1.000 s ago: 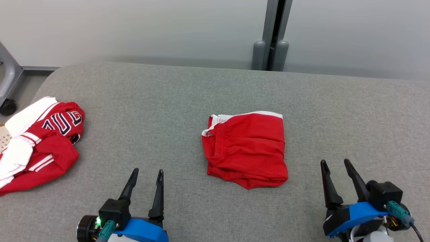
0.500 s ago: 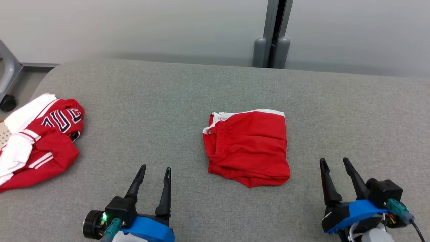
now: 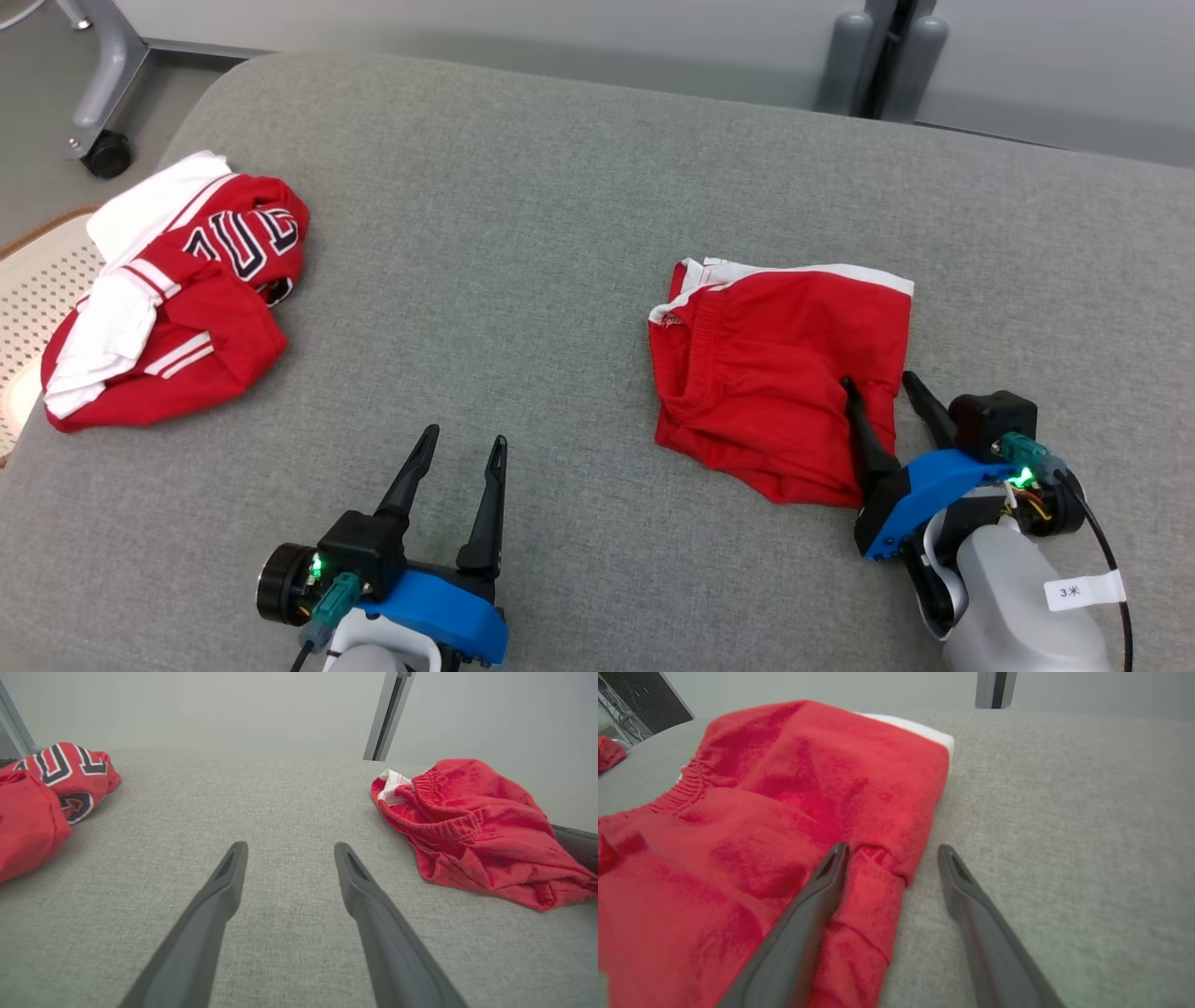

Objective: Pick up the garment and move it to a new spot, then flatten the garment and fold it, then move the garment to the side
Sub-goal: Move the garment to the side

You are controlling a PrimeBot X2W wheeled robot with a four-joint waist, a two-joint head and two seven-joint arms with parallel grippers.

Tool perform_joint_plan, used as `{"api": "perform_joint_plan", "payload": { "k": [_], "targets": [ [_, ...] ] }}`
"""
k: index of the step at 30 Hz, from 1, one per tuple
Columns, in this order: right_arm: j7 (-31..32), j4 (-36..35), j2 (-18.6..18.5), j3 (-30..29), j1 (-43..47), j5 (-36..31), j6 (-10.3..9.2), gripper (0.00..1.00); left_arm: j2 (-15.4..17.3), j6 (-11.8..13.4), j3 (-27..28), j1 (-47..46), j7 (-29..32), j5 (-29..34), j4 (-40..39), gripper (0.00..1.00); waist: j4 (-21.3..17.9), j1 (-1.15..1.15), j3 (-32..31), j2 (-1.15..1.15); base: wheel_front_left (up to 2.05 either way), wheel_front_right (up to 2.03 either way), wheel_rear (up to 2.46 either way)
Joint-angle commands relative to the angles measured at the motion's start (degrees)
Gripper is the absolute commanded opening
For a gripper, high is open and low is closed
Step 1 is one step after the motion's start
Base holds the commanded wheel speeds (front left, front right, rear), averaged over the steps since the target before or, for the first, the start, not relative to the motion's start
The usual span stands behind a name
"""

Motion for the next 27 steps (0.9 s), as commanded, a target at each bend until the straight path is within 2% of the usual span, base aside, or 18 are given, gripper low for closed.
{"api": "perform_joint_plan", "payload": {
  "k": [1, 2, 3, 7, 10, 16, 21, 27],
  "targets": [
    [0.14, 3.84, -0.16, 0.55, -1.51, 0.19, 0.00, 0.80, -0.05, 0.07, 0.08, -0.71, -0.16, -0.17, 0.03, 1.00, 1.52, 0.00, 1.21, 0.00, 0.00, 0.00, 0.00],
    [0.16, 5.40, -0.07, 0.81, -1.57, 0.64, 0.00, 0.34, -0.05, 0.09, 0.25, -0.71, -0.16, -0.21, -0.02, 1.00, 1.58, 0.00, 1.30, 0.00, 0.00, 0.00, 0.00],
    [-0.13, 6.50, 0.01, 1.06, -1.55, 1.02, 0.00, 0.00, -0.04, 0.14, 0.56, -0.66, -0.16, -0.21, -0.08, 1.00, 1.46, 0.00, 1.34, 0.00, 0.00, 0.00, 0.00],
    [-0.69, 7.73, -0.06, 0.47, -1.83, 1.25, -0.02, 0.00, -0.06, 0.17, 1.23, -0.62, -0.16, 0.29, -0.32, 1.00, -0.10, 0.00, 1.13, 0.00, 0.00, 0.00, 0.00],
    [-0.96, 6.41, -0.61, -0.24, -1.77, 1.04, -0.08, 0.00, -0.06, -0.03, 2.04, -0.40, -0.16, 0.27, -0.41, 1.00, -3.72, 0.00, 0.34, 0.00, 0.00, 0.00, 0.00],
    [-1.06, 0.80, -0.28, 1.51, 0.06, 2.99, -0.05, 0.00, -0.05, -0.66, 1.77, -1.80, -0.16, 1.30, -0.56, 1.00, -15.36, 0.00, -0.68, 0.00, 0.00, 0.00, 0.00],
    [-1.11, -2.13, -0.26, 4.46, 1.56, 5.47, -0.04, 0.00, -0.01, -1.24, -0.98, -3.50, -0.16, 2.55, -0.54, 1.00, -25.33, 0.00, -0.32, 0.00, 0.00, 0.00, 0.00],
    [-1.12, -4.66, -0.15, 5.76, 3.76, 7.25, -0.01, 0.00, -0.05, -1.43, -5.43, -5.76, -0.16, 2.31, -0.30, 1.00, -32.84, 0.00, 1.05, 0.00, 0.00, 0.00, 0.00]
  ]
}}
